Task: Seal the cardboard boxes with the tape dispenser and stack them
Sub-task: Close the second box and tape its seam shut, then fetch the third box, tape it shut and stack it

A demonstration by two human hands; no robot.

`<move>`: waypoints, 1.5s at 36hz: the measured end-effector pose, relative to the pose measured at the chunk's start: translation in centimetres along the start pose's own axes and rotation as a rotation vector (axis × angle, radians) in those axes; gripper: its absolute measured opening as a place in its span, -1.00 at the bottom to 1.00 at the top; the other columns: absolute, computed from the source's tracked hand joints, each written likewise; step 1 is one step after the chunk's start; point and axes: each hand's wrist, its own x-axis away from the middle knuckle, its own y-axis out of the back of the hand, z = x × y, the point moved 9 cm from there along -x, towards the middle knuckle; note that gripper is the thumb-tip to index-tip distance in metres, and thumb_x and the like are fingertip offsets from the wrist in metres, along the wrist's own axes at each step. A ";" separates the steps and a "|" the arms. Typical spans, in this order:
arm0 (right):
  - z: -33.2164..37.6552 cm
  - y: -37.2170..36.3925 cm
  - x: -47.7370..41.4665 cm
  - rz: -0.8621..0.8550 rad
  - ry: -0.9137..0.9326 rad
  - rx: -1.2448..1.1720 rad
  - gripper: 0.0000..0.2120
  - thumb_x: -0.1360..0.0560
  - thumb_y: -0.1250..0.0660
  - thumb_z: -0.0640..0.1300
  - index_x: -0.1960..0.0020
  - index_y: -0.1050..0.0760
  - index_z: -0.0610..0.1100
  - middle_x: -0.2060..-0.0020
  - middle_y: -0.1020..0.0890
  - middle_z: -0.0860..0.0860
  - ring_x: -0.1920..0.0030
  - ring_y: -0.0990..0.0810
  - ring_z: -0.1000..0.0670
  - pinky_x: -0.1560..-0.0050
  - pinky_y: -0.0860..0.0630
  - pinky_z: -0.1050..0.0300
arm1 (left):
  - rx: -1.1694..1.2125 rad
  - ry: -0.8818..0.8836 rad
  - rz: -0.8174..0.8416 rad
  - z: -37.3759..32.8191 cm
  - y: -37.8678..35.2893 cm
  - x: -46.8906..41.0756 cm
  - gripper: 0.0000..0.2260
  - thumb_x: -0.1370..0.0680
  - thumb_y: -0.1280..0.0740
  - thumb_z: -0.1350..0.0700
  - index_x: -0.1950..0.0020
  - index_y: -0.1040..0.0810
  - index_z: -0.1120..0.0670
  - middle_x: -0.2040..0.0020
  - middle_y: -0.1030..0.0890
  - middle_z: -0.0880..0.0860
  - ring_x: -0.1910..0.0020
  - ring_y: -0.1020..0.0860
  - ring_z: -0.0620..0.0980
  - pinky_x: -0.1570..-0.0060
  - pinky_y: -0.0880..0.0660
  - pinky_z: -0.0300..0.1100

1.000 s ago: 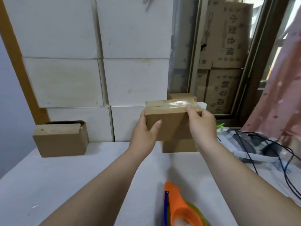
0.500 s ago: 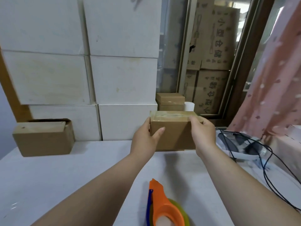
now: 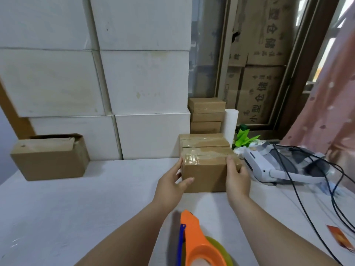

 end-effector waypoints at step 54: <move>9.1 -42.0 30.4 1.118 0.829 1.442 -0.17 -0.48 -0.27 0.32 -0.66 -0.04 0.20 -0.68 -0.12 -0.03 -0.63 -0.03 -0.35 -0.50 0.12 -0.59 | -1.284 0.448 -0.302 -3.5 41.8 4.8 -0.71 -0.65 -0.26 0.05 -0.33 -0.51 0.12 -0.29 -0.53 0.12 -0.14 -0.57 0.15 0.04 -0.50 -0.04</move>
